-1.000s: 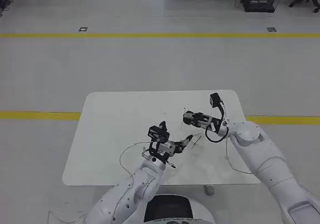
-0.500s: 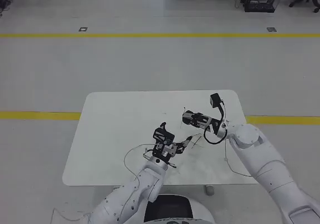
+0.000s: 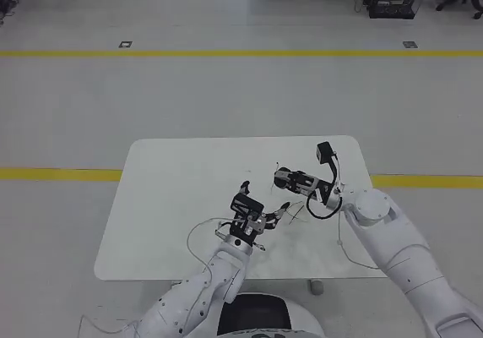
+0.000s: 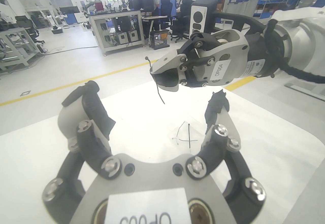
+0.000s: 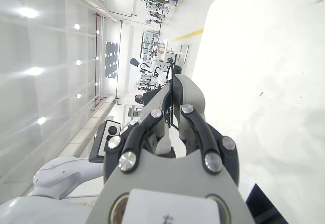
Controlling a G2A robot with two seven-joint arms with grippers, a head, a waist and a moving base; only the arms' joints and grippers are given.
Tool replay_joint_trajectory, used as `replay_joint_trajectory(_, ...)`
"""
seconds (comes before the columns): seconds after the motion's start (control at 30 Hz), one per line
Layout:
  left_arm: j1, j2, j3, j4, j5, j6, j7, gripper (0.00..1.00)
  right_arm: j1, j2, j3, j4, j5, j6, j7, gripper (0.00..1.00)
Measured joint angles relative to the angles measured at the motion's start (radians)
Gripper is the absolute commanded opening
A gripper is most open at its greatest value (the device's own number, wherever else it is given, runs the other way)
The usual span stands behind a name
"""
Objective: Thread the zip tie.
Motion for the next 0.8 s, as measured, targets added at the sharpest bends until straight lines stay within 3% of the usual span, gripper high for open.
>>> replay_joint_trajectory(0.3,0.000,-0.002,-0.005,0.013,0.027,0.000,-0.026,1.00,-0.023,0.000,0.008,-0.039,-0.027,0.010,-0.031,0.00)
replay_joint_trajectory(0.4,0.000,-0.004,-0.007,0.020,0.040,0.000,-0.035,0.77,-0.027,0.000,0.012,-0.047,-0.036,0.011,-0.029,0.00)
replay_joint_trajectory(0.47,0.001,-0.006,-0.009,0.021,0.043,0.000,-0.037,0.48,-0.029,0.000,0.014,-0.051,-0.041,0.013,-0.027,0.00)
replay_joint_trajectory(0.8,0.001,-0.012,-0.017,0.027,0.051,-0.012,-0.042,0.27,-0.032,-0.002,0.018,-0.053,-0.062,0.022,-0.027,0.00)
